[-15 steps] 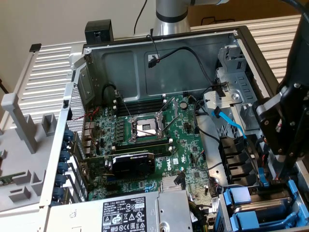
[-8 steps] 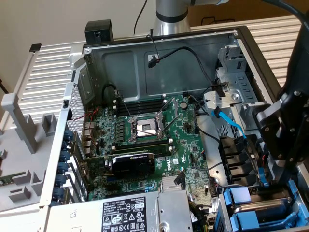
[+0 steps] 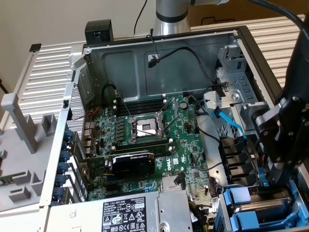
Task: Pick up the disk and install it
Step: 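Insert the second disk wire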
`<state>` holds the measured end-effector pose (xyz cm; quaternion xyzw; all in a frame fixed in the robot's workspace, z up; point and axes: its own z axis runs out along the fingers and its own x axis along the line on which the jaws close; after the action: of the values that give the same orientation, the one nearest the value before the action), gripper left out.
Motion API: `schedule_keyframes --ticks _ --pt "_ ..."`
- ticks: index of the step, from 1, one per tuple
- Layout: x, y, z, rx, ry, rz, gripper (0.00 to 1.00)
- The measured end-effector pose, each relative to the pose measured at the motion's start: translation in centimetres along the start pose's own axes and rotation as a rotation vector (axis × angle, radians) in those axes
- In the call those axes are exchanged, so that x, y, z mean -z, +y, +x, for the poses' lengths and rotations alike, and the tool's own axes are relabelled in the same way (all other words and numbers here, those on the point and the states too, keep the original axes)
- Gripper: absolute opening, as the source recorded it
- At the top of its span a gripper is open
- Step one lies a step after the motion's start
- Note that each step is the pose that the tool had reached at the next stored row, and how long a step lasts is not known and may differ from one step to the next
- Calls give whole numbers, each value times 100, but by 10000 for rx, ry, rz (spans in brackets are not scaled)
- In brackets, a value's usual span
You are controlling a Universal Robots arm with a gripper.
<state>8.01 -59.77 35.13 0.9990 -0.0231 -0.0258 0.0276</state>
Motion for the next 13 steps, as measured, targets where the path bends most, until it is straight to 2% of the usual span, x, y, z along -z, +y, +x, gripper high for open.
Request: schedule_keyframes --ticks 10,13 --pt "-56 6 -12 18 -3 78 11" --pt "-71 6 -12 28 -4 121 11"
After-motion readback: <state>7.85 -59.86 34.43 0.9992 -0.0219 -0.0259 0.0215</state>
